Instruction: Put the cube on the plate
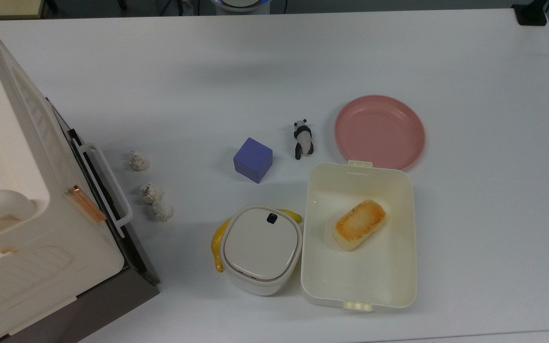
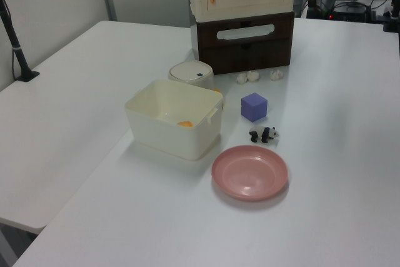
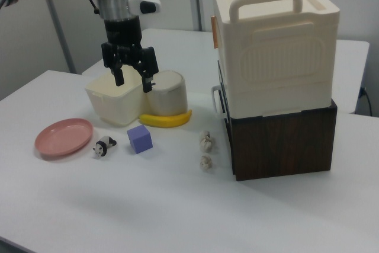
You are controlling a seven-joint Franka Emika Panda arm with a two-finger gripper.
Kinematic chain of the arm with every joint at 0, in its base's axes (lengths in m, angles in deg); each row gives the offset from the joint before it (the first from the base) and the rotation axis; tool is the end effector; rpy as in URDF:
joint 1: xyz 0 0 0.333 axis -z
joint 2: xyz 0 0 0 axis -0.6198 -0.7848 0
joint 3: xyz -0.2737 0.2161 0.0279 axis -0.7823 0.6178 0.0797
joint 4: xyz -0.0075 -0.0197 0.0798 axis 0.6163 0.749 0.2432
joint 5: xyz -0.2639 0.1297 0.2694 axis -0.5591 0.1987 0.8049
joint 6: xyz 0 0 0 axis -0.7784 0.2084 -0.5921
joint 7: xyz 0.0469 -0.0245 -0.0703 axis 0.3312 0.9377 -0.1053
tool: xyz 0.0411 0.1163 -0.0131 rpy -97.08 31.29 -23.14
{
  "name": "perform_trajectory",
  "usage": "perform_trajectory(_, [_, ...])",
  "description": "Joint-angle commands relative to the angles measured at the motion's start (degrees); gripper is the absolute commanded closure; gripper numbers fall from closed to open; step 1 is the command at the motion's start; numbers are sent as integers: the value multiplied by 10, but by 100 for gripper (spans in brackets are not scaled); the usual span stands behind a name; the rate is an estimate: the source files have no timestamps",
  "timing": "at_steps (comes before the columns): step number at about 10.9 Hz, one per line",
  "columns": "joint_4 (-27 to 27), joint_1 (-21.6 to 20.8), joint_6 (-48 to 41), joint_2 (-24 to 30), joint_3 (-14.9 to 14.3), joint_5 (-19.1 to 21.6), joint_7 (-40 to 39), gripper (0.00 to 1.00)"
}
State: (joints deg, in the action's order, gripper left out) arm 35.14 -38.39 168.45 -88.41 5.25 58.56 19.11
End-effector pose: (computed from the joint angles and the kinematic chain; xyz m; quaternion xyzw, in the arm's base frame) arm 0.5564 -0.0918 0.6319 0.9965 -0.0536 -0.0574 0.0293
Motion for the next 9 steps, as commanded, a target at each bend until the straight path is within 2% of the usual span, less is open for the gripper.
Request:
perform_trajectory(1, [2,-4,50,-17,0,46,13,0])
perform_trajectory(9, [2,-3,53,-17,-4,65,12,0])
